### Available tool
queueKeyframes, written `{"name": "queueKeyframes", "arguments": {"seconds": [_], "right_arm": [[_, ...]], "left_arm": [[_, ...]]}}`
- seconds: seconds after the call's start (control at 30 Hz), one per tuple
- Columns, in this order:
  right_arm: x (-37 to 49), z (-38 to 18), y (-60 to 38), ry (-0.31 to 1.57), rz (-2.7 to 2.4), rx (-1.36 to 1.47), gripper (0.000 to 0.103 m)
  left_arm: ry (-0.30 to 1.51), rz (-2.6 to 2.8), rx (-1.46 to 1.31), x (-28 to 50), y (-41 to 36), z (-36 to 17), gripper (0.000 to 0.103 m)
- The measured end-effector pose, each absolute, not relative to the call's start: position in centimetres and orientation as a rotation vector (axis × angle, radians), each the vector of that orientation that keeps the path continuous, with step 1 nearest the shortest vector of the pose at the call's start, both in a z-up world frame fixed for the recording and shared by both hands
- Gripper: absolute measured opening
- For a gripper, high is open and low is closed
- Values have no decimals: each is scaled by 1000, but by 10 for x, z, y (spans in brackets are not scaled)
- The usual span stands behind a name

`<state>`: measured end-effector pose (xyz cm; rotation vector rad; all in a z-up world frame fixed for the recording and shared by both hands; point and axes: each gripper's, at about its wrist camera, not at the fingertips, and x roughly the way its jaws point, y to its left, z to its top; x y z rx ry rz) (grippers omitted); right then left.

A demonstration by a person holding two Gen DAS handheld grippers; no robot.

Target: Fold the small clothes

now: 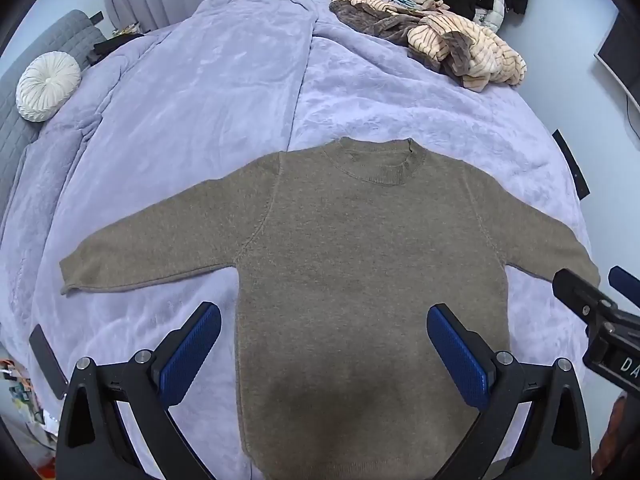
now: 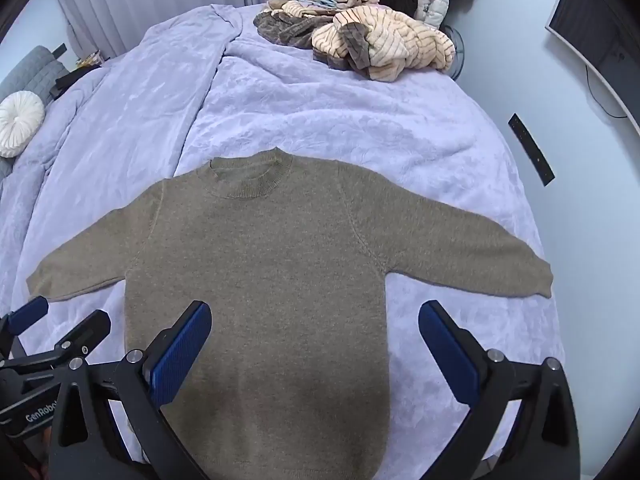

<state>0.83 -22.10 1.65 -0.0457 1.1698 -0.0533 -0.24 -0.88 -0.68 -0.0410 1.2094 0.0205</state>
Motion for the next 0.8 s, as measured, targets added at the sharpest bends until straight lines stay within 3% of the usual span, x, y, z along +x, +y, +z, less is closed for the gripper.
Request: {"name": "queueKeyframes", "arguments": {"seconds": [0.8], "right_arm": [[20, 12, -231, 1177, -88, -13, 103]], "left_arm": [[1200, 21, -5, 7, -13, -3, 103]]}}
